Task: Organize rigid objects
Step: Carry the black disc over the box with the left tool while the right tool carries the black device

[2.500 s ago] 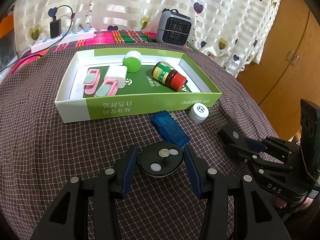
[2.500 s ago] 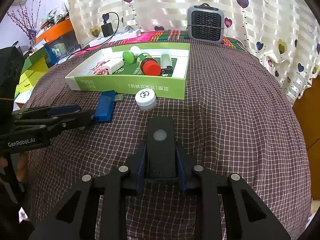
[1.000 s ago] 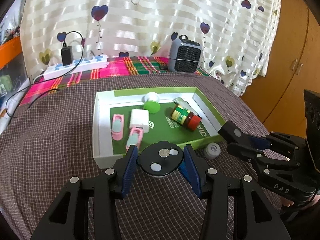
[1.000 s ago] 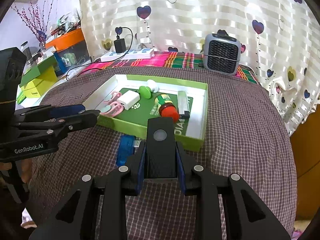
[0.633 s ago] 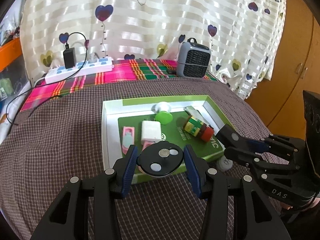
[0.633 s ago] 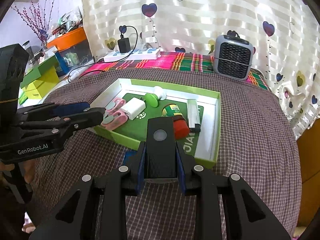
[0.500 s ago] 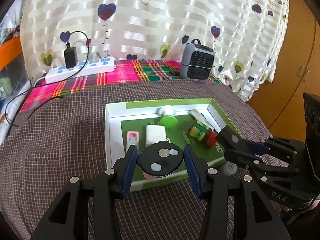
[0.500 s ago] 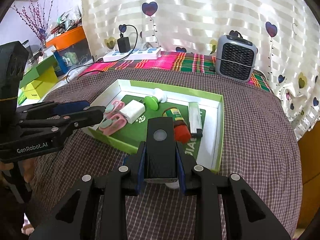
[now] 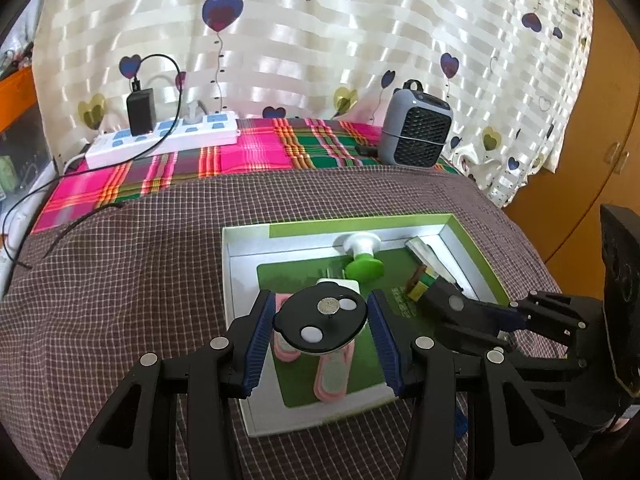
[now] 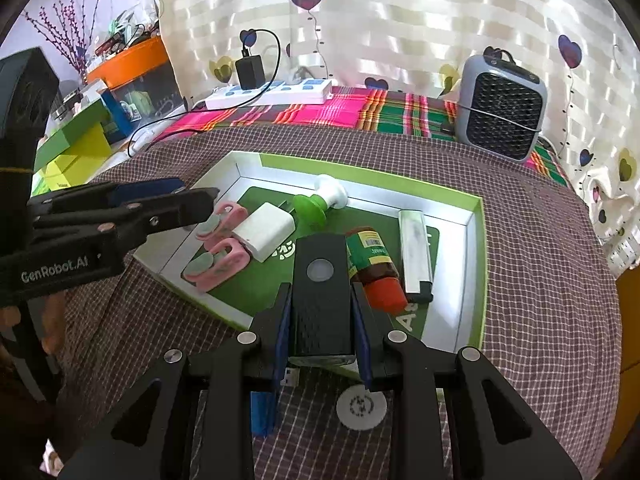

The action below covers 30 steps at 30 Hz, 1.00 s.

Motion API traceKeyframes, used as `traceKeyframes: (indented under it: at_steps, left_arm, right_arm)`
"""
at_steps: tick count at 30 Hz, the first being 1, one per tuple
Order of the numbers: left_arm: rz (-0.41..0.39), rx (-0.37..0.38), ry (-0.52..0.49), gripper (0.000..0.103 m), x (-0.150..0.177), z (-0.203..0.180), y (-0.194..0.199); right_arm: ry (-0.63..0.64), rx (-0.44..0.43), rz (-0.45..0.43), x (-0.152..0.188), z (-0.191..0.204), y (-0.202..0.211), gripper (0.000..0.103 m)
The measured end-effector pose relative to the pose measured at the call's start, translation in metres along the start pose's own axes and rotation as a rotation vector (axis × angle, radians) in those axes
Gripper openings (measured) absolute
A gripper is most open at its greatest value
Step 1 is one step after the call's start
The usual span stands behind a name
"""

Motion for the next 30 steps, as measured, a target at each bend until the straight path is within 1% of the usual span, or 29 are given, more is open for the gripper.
traceKeyframes:
  at_steps: [10, 17, 22, 24, 30]
  left_arm:
    - [0.01, -0.009, -0.013, 0.047, -0.011, 0.001, -0.016]
    - [0.036, -0.012, -0.019, 0.047, -0.014, 0.002, -0.031]
    - [0.052, -0.004, -0.012, 0.047, -0.013, 0.003, -0.041]
    - [0.053, -0.016, -0.016, 0.047, -0.014, 0.004, -0.045]
    - [0.063, -0.019, -0.016, 0.047, -0.015, 0.005, -0.051]
  right_arm:
    - [0.015, -0.018, 0.03, -0.004, 0.004, -0.017, 0.028]
    - [0.008, -0.019, 0.047, -0.002, 0.005, -0.027, 0.028]
    - [0.008, -0.011, 0.047, -0.002, 0.003, -0.03, 0.028]
    - [0.012, -0.001, 0.047, -0.002, 0.002, -0.031, 0.028]
    - [0.006, -0.006, 0.046, -0.003, 0.002, -0.033, 0.028]
Point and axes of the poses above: each gripper's, at about its wrist camera, not at the fingertips, and y roughly against the way its jaws point, z to its left, x to its underside, the point moved 7 cm from there along -y, roughly the way its jaws point, and after that the axes turned 5 degrees about y, right-handed, at the moved point
